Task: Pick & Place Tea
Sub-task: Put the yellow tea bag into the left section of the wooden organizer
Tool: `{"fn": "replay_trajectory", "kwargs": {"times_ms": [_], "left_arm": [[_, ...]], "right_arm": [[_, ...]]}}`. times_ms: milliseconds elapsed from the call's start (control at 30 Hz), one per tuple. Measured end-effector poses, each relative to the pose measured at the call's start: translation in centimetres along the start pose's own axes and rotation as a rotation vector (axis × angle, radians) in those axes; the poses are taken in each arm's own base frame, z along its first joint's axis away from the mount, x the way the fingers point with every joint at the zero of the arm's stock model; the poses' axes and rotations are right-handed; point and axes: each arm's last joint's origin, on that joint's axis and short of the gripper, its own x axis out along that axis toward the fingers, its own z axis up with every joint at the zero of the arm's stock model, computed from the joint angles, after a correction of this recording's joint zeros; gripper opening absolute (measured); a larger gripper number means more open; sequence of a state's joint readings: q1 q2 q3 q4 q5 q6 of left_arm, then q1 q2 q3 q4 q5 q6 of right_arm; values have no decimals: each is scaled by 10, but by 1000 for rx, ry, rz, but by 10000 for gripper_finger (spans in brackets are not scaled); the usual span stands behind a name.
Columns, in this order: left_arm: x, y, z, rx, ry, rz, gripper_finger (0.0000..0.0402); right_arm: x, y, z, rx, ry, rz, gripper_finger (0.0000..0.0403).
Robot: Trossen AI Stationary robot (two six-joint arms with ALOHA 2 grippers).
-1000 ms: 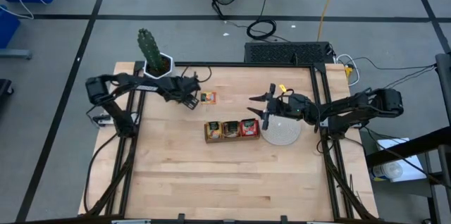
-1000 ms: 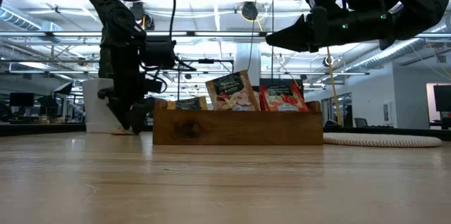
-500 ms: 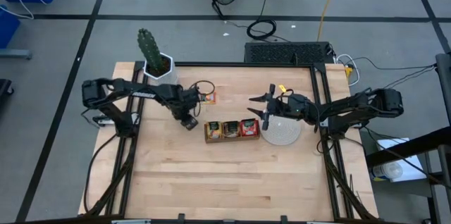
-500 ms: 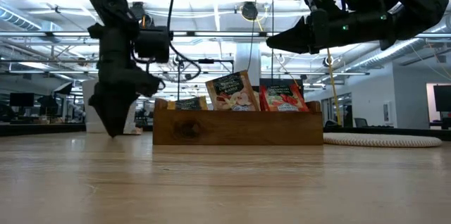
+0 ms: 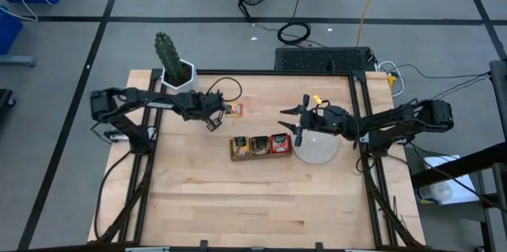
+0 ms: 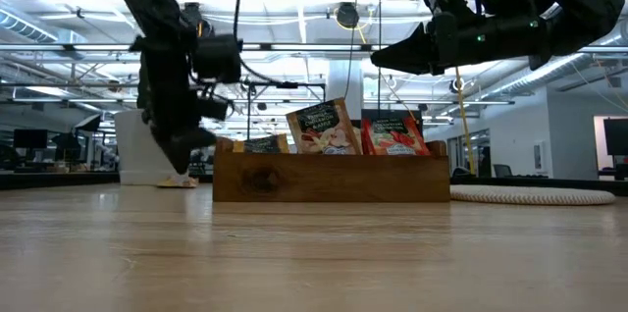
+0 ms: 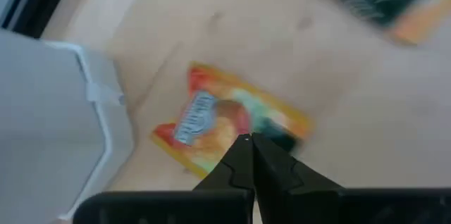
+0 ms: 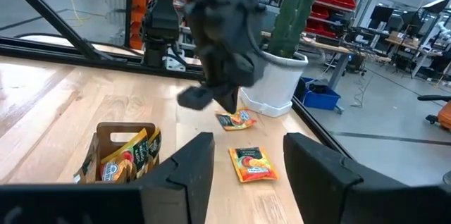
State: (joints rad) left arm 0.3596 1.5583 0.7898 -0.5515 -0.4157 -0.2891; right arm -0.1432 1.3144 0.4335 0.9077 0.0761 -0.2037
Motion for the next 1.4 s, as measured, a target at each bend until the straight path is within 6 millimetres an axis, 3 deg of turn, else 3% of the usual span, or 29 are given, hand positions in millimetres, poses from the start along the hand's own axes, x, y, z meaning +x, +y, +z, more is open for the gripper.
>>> {"fn": "replay_trajectory", "kwargs": {"times_ms": [200,367,700,900,1000,1200,1300,1400], "left_arm": [[34,5,3,-18,28,181,3],[47,-3,8,14,-23,206,3],[48,-5,-2,-145,150,17,2],[42,-19,-6,-120,161,-39,2],[34,-27,-9,-90,175,-109,4],[-8,-46,-18,-36,275,-637,2],[-39,-43,-15,-20,114,-601,2],[-61,-35,-21,-30,-4,-441,2]], "right_arm": [[0,0,0,1,0,0,155],[0,0,0,1,0,0,155],[0,0,0,0,2,0,155],[0,0,0,0,4,0,155],[0,0,-1,0,6,2,155],[0,0,-1,0,12,4,155],[0,0,-1,-1,13,4,155],[0,0,-1,-2,14,5,155]]}}
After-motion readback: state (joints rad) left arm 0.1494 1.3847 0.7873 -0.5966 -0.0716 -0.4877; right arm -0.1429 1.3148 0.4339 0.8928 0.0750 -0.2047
